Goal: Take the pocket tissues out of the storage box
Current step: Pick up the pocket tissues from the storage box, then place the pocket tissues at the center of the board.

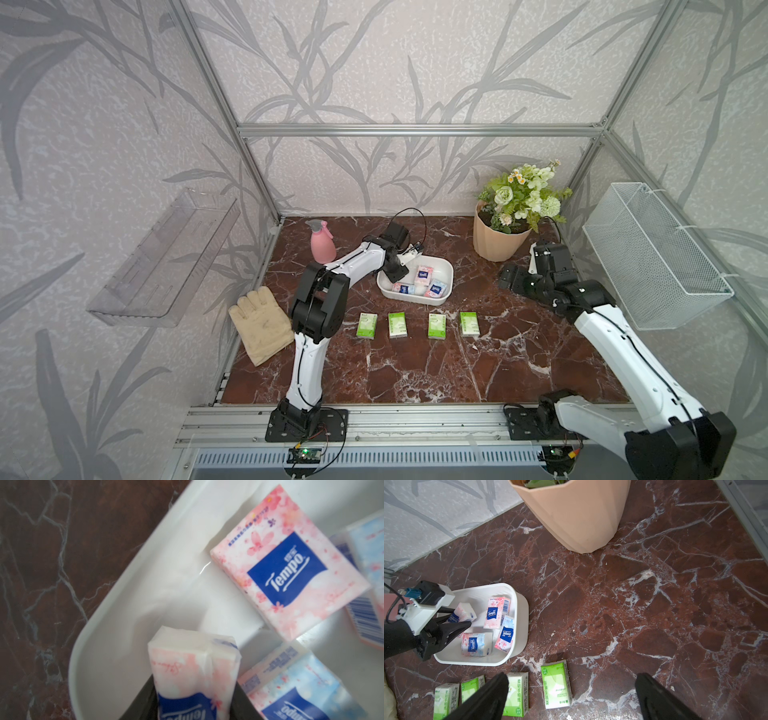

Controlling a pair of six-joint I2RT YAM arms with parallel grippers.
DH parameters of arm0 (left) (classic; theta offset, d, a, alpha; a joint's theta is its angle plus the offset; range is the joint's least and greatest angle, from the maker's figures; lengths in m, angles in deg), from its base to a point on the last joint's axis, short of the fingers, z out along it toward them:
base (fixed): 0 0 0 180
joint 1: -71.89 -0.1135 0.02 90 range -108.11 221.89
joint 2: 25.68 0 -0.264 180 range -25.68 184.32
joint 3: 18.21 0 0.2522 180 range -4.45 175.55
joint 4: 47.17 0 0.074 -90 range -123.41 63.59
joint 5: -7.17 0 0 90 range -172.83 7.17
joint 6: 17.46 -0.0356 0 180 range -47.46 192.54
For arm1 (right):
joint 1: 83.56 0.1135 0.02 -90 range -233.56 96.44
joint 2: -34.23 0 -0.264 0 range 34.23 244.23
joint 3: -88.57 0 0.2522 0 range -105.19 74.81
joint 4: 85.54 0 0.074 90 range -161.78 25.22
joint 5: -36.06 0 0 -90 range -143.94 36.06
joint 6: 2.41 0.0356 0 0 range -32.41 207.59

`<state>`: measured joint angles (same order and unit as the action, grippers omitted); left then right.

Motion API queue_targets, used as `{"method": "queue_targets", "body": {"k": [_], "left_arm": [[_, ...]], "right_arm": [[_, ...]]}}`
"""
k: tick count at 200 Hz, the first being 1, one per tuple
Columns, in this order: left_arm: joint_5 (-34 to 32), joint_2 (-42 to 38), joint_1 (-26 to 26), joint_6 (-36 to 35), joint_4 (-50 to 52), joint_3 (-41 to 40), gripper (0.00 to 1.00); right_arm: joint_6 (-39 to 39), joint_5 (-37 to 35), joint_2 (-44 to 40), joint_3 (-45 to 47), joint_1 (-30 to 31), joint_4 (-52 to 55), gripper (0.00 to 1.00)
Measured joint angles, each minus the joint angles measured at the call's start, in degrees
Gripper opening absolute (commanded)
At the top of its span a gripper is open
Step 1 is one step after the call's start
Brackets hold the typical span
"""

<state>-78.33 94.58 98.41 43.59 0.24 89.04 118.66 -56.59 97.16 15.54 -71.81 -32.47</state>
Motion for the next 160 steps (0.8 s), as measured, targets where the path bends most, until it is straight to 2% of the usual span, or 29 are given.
{"method": "queue_targets", "body": {"k": [85,118,160], "left_arm": [[-2.6,-18.5,0.2,18.3,-1.1,-13.5,0.41],[-6.2,-28.5,0.9,28.7,1.3,-19.5,0.43],[-11.1,-41.6,3.5,43.9,9.3,-27.9,0.44]], "right_arm": [[1.3,0.0,-0.2,0.8,-0.6,-1.5,0.99],[1.5,0.2,0.4,1.4,-0.7,-3.2,0.99],[1.7,0.2,1.0,2.1,-0.7,-4.9,0.99]]}}
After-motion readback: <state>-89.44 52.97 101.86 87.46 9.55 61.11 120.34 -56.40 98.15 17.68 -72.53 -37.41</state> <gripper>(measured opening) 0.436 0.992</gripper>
